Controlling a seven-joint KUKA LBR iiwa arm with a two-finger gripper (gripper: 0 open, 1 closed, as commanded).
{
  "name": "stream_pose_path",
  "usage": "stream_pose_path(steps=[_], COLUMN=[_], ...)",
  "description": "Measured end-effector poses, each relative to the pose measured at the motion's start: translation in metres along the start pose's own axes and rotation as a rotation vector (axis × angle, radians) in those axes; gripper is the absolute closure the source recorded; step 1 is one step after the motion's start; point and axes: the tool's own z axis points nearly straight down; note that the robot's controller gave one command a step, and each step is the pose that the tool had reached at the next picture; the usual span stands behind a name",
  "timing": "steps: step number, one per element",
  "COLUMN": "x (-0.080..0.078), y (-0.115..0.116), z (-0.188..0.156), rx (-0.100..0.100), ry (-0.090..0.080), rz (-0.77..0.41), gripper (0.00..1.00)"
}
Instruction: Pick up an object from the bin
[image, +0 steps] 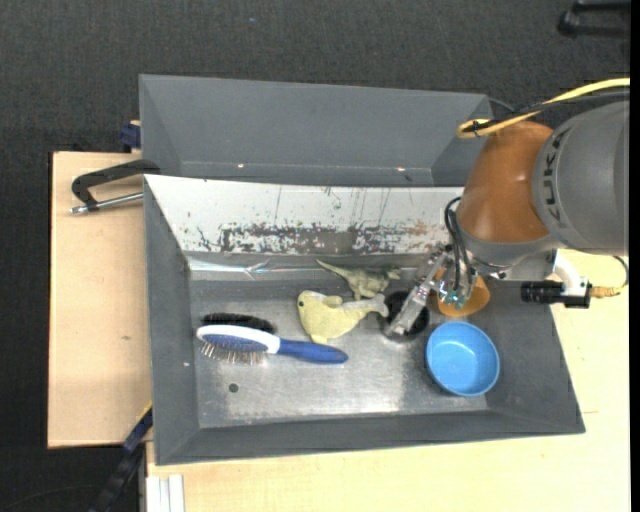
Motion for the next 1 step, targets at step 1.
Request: stream_pose_path(steps=[1], x=[-0.0039], y=[0.0084], z=[0.0291], rx=[-0.001], ry=[0.008], rz=[0.101], gripper=[0.0])
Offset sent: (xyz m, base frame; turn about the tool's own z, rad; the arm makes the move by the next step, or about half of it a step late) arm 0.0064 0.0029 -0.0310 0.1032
